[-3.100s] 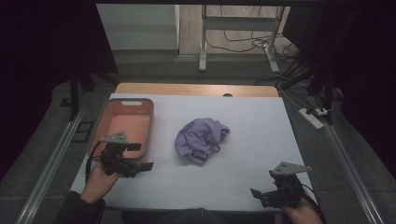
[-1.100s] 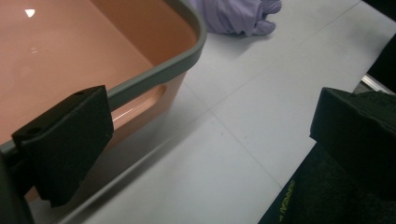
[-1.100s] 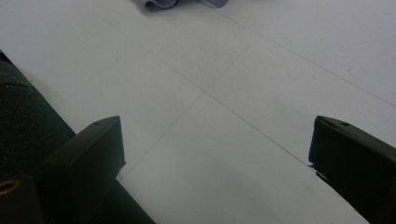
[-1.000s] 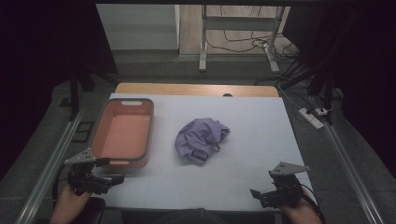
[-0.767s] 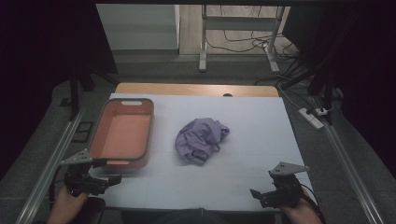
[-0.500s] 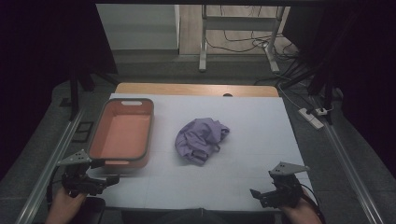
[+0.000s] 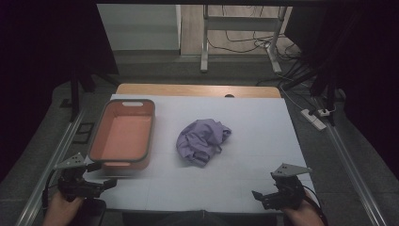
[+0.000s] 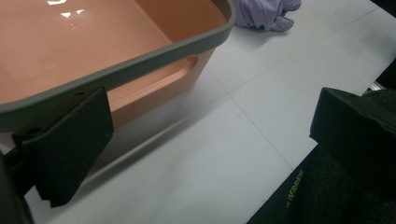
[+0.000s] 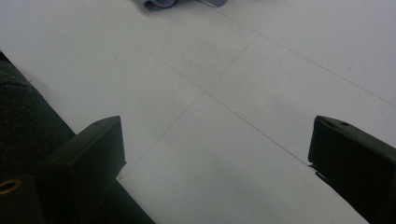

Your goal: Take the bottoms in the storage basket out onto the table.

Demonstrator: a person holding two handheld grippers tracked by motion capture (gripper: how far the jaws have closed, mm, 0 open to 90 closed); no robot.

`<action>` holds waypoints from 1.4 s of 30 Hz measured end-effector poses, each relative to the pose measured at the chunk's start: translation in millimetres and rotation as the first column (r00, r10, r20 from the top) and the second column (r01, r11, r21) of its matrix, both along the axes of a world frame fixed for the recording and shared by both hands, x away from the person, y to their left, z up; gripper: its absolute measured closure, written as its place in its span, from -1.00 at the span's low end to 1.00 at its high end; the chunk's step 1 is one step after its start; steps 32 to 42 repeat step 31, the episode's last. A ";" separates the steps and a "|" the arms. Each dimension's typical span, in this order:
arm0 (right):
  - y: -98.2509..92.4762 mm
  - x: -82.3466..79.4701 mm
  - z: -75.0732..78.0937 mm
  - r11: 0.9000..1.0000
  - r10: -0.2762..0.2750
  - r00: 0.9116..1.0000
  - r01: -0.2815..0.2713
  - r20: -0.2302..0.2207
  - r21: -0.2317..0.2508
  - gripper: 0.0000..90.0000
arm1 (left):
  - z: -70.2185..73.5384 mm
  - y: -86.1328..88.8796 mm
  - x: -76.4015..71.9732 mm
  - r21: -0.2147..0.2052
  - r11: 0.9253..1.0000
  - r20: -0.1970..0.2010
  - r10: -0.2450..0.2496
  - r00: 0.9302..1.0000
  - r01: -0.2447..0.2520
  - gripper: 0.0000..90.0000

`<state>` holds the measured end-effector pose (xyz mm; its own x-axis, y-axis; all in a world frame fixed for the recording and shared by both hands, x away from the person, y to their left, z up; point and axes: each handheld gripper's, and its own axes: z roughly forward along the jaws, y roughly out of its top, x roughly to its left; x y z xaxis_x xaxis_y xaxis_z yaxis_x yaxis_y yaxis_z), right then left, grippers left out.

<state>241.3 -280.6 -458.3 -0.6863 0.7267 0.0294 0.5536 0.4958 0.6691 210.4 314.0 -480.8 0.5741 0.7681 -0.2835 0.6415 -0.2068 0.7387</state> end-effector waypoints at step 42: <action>1.7 0.3 -0.7 1.000 0.006 1.000 -0.006 -0.003 -0.017 -0.91 | -1.5 -1.6 -5.6 0.068 0.997 -0.054 -0.021 0.998 0.024 -1.00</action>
